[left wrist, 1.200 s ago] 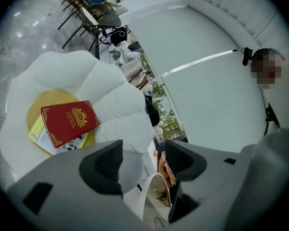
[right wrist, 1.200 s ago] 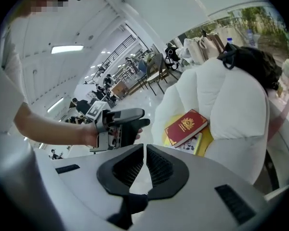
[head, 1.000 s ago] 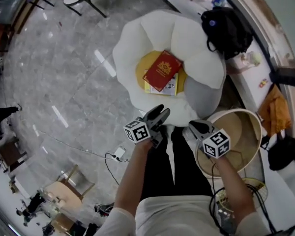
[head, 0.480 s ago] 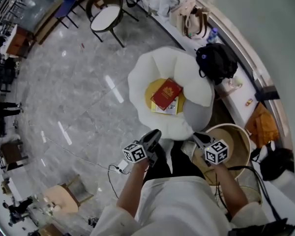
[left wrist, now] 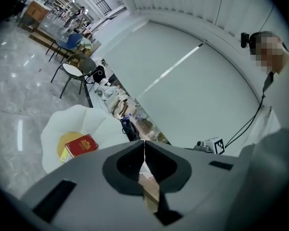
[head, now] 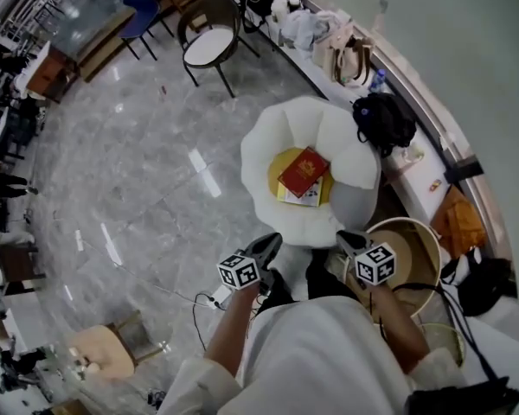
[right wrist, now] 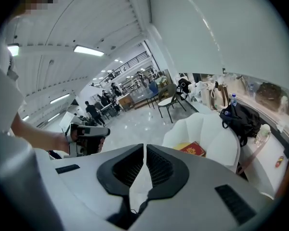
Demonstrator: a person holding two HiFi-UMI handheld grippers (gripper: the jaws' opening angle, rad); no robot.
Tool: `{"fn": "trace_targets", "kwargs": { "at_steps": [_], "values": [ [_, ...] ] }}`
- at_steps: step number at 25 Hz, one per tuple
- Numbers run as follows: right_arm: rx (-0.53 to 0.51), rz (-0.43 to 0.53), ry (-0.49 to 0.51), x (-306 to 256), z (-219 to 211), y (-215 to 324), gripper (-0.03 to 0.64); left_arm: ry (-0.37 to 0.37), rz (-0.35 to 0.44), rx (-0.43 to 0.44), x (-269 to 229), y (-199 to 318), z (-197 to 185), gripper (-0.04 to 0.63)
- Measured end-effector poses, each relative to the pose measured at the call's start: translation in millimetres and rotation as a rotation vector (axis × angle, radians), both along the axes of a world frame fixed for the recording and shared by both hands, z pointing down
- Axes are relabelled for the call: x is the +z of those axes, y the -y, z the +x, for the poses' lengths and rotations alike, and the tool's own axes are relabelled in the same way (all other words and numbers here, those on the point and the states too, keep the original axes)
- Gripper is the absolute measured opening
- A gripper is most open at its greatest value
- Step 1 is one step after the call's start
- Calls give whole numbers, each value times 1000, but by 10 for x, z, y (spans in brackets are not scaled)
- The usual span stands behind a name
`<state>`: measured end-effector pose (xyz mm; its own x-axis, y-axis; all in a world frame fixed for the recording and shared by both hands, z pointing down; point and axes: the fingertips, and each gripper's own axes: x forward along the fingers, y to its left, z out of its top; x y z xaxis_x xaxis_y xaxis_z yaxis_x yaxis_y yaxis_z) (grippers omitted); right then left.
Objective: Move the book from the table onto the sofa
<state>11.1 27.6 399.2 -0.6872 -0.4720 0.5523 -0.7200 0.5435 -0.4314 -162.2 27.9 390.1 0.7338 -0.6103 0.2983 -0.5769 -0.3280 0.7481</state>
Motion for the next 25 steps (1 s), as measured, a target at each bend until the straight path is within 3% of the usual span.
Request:
{"fn": "trace_targets", "kwargs": {
  "at_steps": [11, 16, 19, 25],
  "values": [
    [122, 120, -19, -490, -654, -614, 41, 37, 144, 129, -477, -694, -554, 2],
    [181, 173, -11, -772, -840, -859, 41, 96, 193, 191, -703, -863, -723, 2],
    [202, 192, -21, -883, -896, -1059, 41, 121, 236, 215, -868, -991, -802, 2],
    [244, 210, -31, -1072, -733, -1358, 41, 98, 296, 225, -1162, -1148, -809, 2]
  ]
}}
